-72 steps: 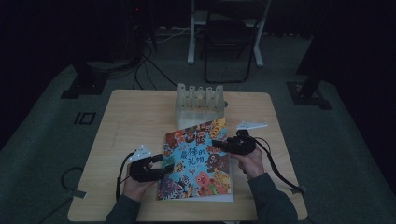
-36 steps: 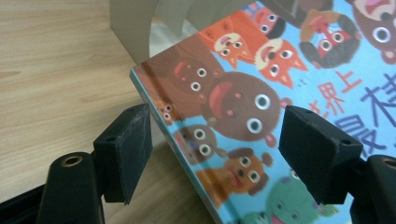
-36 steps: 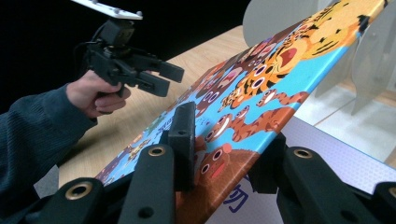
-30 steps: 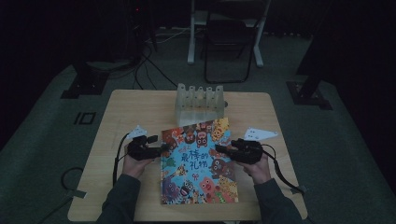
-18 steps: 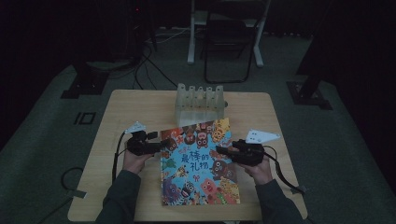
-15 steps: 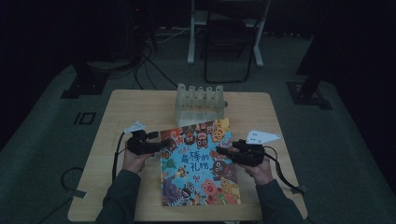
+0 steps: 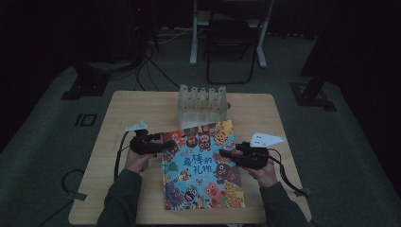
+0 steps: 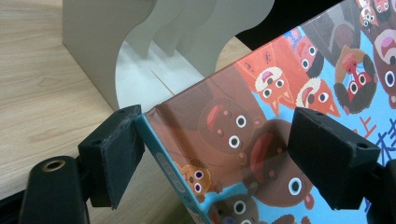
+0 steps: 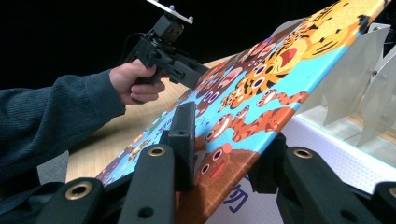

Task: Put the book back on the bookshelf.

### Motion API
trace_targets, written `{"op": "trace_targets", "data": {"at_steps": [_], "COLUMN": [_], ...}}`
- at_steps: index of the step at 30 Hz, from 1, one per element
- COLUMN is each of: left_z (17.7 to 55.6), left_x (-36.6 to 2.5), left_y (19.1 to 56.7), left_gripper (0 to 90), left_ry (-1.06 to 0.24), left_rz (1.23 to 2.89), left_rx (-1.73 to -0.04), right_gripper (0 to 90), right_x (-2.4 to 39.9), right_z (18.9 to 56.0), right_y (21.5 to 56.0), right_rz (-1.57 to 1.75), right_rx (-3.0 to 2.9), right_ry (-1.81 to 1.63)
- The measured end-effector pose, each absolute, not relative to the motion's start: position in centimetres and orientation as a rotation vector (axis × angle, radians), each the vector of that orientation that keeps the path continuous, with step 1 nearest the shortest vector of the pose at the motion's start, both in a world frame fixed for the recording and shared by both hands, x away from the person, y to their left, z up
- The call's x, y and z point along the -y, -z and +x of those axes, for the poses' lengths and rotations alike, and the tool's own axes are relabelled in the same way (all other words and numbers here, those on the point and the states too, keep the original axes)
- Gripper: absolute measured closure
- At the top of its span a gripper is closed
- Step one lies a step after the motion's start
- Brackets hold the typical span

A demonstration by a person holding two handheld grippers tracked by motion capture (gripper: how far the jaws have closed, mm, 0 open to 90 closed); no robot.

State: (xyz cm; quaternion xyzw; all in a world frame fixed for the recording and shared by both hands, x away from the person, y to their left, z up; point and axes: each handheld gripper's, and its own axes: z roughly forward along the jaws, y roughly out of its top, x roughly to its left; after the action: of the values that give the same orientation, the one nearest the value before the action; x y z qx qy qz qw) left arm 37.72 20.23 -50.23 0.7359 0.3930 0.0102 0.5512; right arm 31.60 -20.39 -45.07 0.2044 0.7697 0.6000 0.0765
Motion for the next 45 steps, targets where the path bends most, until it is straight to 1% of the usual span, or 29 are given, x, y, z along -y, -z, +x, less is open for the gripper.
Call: {"op": "trace_targets", "data": {"at_steps": [3,5,10,14,38,45], "left_z": [37.7,37.7,37.3,36.9,34.1,33.2], "left_x": [-20.3,-20.4,-20.5,-20.4,-20.0,-19.5], "left_y": [50.2,50.3,50.4,49.6,45.4,44.0], "left_gripper": [19.6,22.9,26.2,29.8,29.8,29.7], "left_ry": [-0.007,-0.022,-0.033,-0.067,-0.209,-0.245], "left_rz": [1.728,1.729,1.692,1.692,1.657,1.647], "left_rx": [-0.931,-0.934,-0.936,-0.92,-0.822,-0.778], "right_gripper": [67.3,67.3,66.9,66.9,62.7,59.8], "right_x": [20.5,20.5,20.5,20.9,22.4,22.9], "right_z": [31.7,31.7,31.8,31.7,32.0,32.2], "right_y": [45.1,45.0,44.7,44.3,44.6,44.9], "right_rz": [0.614,0.622,0.623,0.594,0.647,0.65], "right_rx": [-2.312,-2.32,-2.337,-2.337,-2.327,-2.325], "right_ry": [-1.8,-1.796,-1.777,-1.775,-1.754,-1.731]}}
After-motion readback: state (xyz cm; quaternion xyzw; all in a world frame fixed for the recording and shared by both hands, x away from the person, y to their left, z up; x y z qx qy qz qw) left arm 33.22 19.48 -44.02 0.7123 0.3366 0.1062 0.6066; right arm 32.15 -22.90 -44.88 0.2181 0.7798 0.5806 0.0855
